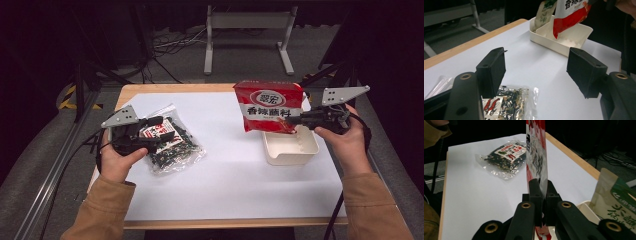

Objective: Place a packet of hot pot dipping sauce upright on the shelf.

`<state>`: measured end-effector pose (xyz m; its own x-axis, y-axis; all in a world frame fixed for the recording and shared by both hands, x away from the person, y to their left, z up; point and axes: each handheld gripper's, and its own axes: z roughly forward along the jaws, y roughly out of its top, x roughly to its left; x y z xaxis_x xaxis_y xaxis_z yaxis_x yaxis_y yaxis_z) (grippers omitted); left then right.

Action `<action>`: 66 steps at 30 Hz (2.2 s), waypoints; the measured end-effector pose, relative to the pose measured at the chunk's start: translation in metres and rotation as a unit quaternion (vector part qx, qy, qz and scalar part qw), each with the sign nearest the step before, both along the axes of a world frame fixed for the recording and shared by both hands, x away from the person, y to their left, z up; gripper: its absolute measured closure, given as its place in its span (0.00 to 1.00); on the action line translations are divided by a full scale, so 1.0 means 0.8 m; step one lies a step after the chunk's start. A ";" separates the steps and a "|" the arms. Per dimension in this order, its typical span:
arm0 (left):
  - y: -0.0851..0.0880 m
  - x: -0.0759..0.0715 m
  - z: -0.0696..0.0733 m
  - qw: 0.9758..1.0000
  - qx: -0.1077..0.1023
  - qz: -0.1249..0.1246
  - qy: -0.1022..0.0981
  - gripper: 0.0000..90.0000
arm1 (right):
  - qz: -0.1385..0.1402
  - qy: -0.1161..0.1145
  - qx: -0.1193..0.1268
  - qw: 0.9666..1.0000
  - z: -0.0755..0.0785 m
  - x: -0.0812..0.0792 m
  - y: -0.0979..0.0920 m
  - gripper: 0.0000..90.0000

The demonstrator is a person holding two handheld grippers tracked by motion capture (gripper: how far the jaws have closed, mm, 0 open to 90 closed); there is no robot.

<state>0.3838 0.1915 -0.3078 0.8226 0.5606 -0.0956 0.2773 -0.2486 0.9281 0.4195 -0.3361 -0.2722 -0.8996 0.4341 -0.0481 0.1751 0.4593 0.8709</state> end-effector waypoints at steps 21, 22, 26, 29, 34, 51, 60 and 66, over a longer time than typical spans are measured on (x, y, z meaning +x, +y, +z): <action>0.025 0.016 -0.023 0.999 0.018 0.051 0.008 0.33 | -0.045 -0.010 0.006 0.999 -0.015 0.033 -0.036 0.98; 0.026 0.016 -0.024 0.998 0.021 0.053 0.009 0.33 | -0.046 -0.011 0.006 0.999 -0.016 0.034 -0.036 0.98; 0.030 0.019 -0.027 0.998 0.020 0.059 0.012 0.33 | -0.052 -0.013 -0.002 0.999 -0.019 0.040 -0.040 0.98; 0.032 0.021 -0.029 0.998 0.023 0.062 0.011 0.32 | -0.059 -0.010 -0.010 0.998 -0.024 0.045 -0.044 0.98; 0.032 0.024 -0.033 0.998 0.025 0.063 0.018 0.32 | -0.069 -0.006 -0.011 0.998 -0.030 0.053 -0.052 0.98; 0.037 0.027 -0.037 0.997 0.029 0.064 0.024 0.32 | -0.093 0.018 -0.010 0.995 -0.056 0.087 -0.061 0.98; 0.038 0.028 -0.038 0.997 0.020 0.064 0.029 0.32 | -0.105 0.033 -0.002 0.994 -0.074 0.104 -0.065 0.98; 0.039 0.030 -0.039 0.997 0.024 0.062 0.028 0.32 | -0.117 0.041 0.006 0.992 -0.083 0.113 -0.068 0.98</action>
